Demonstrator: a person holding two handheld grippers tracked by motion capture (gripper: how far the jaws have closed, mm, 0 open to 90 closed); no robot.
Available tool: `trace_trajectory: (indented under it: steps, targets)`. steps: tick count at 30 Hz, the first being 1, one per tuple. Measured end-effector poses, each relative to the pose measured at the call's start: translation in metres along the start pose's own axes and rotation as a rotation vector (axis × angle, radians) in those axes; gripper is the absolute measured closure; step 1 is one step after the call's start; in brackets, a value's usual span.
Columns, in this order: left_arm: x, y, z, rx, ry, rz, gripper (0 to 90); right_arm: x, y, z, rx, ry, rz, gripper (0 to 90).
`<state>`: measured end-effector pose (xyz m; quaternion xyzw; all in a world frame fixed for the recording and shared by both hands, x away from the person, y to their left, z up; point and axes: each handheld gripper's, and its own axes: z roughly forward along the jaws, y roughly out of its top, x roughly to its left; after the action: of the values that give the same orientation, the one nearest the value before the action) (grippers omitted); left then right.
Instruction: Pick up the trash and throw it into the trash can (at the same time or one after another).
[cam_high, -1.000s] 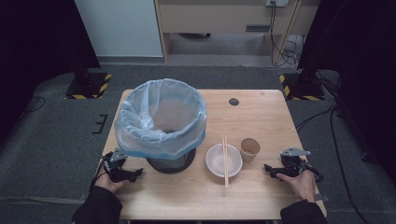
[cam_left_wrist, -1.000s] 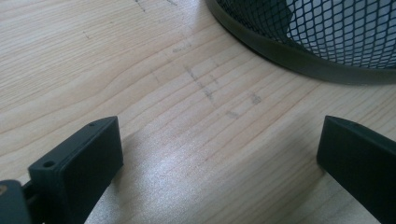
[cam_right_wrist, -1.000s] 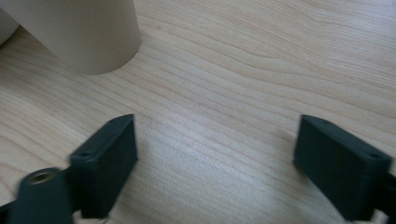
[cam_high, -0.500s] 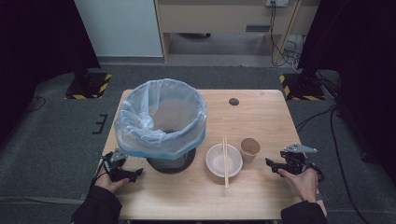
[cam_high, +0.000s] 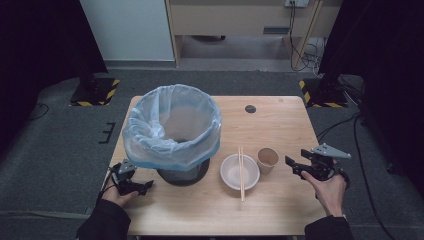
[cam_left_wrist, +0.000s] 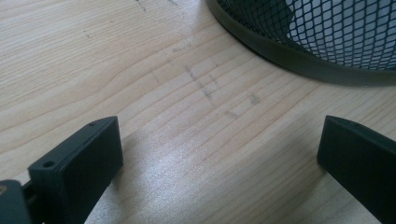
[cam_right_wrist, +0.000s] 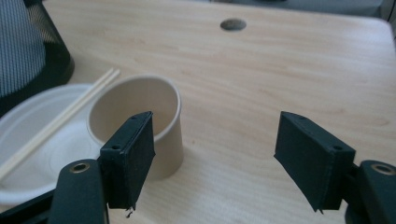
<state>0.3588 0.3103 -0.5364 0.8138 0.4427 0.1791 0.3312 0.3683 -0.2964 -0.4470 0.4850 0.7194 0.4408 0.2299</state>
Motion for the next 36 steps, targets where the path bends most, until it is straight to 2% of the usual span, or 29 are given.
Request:
trace_trajectory:
  steps: [3, 5, 11, 17, 22, 26, 29, 34, 36]
  targets:
    - [-0.001, 0.0, 0.0, 0.001, 0.006, -0.003, 0.0, 0.0, 0.008, -0.004, -0.03, -0.01, 0.0, 28.5]
    - [-0.002, 0.001, 0.0, 0.001, 0.008, -0.005, 0.0, 0.002, 0.02, -0.007, -0.058, -0.01, -0.008, 30.4]
    - [-0.002, 0.001, 0.001, 0.001, 0.009, -0.009, 0.0, 0.005, 0.035, -0.007, -0.081, 0.004, -0.023, 32.3]
    - [-0.003, 0.001, 0.001, 0.001, 0.008, -0.009, 0.0, 0.009, 0.051, 0.001, -0.097, 0.018, -0.036, 34.8]
    - [-0.003, 0.001, 0.001, 0.001, 0.009, -0.008, 0.0, 0.011, 0.059, 0.016, -0.071, 0.034, -0.045, 41.7]
    - [-0.004, 0.001, 0.0, 0.001, 0.008, -0.007, 0.0, 0.014, 0.053, 0.032, -0.024, 0.045, -0.065, 45.2]
    - [-0.004, 0.001, 0.0, 0.001, 0.007, -0.007, 0.0, 0.014, 0.05, 0.036, -0.003, 0.045, -0.071, 45.6]
    - [-0.004, 0.001, 0.0, 0.002, 0.007, -0.007, 0.0, 0.012, 0.041, 0.042, 0.014, 0.052, -0.043, 47.7]
    - [-0.004, 0.001, 0.0, 0.002, 0.007, -0.007, 0.0, 0.012, 0.035, 0.046, 0.04, 0.066, -0.028, 50.3]
